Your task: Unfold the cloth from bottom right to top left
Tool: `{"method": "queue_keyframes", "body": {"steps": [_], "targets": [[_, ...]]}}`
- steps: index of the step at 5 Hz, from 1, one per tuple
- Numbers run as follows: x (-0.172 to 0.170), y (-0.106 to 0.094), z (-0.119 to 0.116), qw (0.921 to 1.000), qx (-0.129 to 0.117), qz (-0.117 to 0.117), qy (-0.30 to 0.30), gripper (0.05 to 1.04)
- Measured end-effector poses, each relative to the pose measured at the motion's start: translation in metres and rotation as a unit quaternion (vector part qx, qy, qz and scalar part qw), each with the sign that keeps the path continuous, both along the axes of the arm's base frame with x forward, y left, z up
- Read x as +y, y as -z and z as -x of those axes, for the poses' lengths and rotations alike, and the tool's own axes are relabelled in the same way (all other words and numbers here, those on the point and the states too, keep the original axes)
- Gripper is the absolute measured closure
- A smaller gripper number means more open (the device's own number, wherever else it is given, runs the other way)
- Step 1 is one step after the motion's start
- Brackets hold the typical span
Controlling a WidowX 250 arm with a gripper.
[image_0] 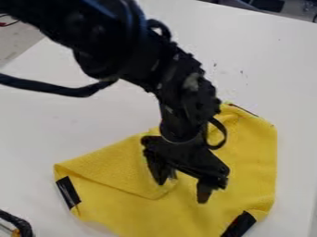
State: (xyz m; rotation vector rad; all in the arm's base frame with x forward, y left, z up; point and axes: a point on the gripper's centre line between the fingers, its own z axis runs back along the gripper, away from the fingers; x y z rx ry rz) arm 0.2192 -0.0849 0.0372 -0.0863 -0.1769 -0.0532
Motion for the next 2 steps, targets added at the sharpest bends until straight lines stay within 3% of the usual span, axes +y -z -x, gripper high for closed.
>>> {"method": "queue_keyframes", "body": {"steps": [1,2], "targets": [[0.0294,0.0202,-0.0099,0.9998,0.007,0.019,0.009,0.084],[0.0384,0.0284,-0.0180,0.9993,0.011,0.033,0.014,0.084]]}}
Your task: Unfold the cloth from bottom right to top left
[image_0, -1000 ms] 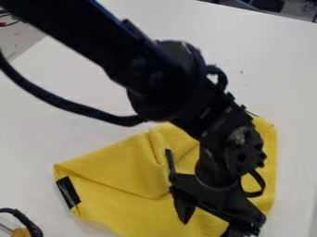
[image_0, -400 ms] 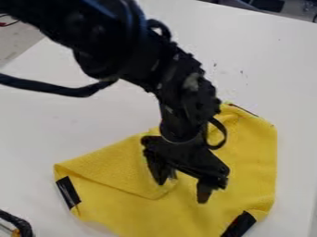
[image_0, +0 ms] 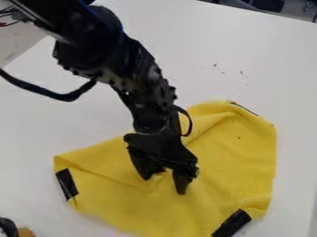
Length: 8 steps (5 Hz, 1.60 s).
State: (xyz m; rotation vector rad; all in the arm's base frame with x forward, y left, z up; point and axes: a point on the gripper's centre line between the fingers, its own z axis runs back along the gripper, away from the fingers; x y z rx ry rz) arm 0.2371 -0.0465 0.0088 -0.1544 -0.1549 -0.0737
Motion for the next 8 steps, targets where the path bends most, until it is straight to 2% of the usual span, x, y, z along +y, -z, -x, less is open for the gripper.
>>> {"method": "queue_keyframes", "body": {"steps": [1,2,3,5,6,7,8], "targets": [[0.0013,0.0003,-0.0099,1.0000,-0.002,0.001,0.007,0.084],[0.0021,-0.0009,-0.0125,0.9999,0.007,-0.008,0.007,0.085],[-0.0015,-0.0005,-0.0111,0.9998,0.010,-0.015,0.003,0.142],[-0.0036,0.0011,-0.0086,0.9998,0.006,-0.009,-0.014,0.724],[-0.0042,0.0014,-0.0079,0.9998,0.005,-0.007,-0.017,0.925],[-0.0047,0.0018,-0.0081,0.9999,0.002,-0.005,-0.016,1.020],[-0.0030,0.0009,-0.0049,0.9997,0.013,-0.009,-0.020,1.029]]}}
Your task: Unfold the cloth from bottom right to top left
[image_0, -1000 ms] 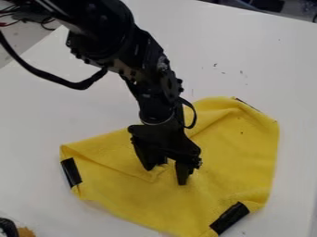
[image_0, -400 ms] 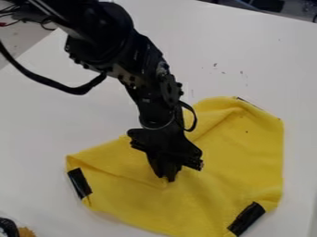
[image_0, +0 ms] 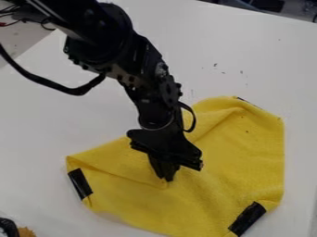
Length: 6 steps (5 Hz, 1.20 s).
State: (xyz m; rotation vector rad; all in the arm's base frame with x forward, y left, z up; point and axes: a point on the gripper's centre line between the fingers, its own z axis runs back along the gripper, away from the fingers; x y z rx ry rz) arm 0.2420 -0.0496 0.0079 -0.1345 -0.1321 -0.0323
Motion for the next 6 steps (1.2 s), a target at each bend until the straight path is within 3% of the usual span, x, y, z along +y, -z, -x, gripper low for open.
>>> {"method": "queue_keyframes", "body": {"steps": [1,3,5,6], "targets": [[0.006,-0.027,0.000,0.9998,-0.007,-0.017,-0.001,1.029],[0.059,-0.053,-0.010,0.9994,-0.030,-0.001,-0.015,1.029],[0.141,-0.036,-0.043,0.9992,-0.038,0.013,0.010,1.030],[0.167,-0.021,-0.066,0.9980,-0.044,0.015,0.042,1.030]]}}
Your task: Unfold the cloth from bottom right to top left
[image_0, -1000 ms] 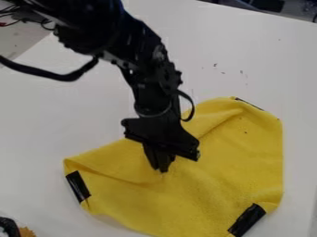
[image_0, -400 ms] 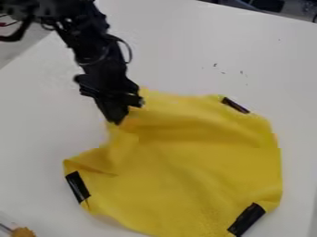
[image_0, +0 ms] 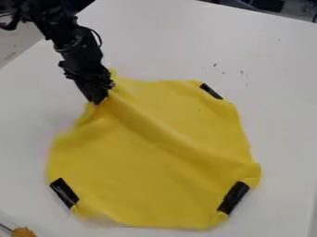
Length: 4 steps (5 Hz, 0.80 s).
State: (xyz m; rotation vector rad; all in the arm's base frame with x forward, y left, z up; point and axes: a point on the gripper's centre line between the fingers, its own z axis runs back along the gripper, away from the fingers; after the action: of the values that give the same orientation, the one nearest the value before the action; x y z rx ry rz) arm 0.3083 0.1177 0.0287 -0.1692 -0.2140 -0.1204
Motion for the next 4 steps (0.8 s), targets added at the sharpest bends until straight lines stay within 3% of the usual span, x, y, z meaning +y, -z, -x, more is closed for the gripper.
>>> {"method": "queue_keyframes", "body": {"steps": [2,3,4], "targets": [[0.025,0.019,-0.027,0.9977,0.035,0.004,0.059,1.006],[0.029,0.019,-0.027,0.9966,0.040,-0.008,0.071,0.854],[0.035,0.018,-0.023,0.9963,0.048,-0.029,0.065,0.603]]}}
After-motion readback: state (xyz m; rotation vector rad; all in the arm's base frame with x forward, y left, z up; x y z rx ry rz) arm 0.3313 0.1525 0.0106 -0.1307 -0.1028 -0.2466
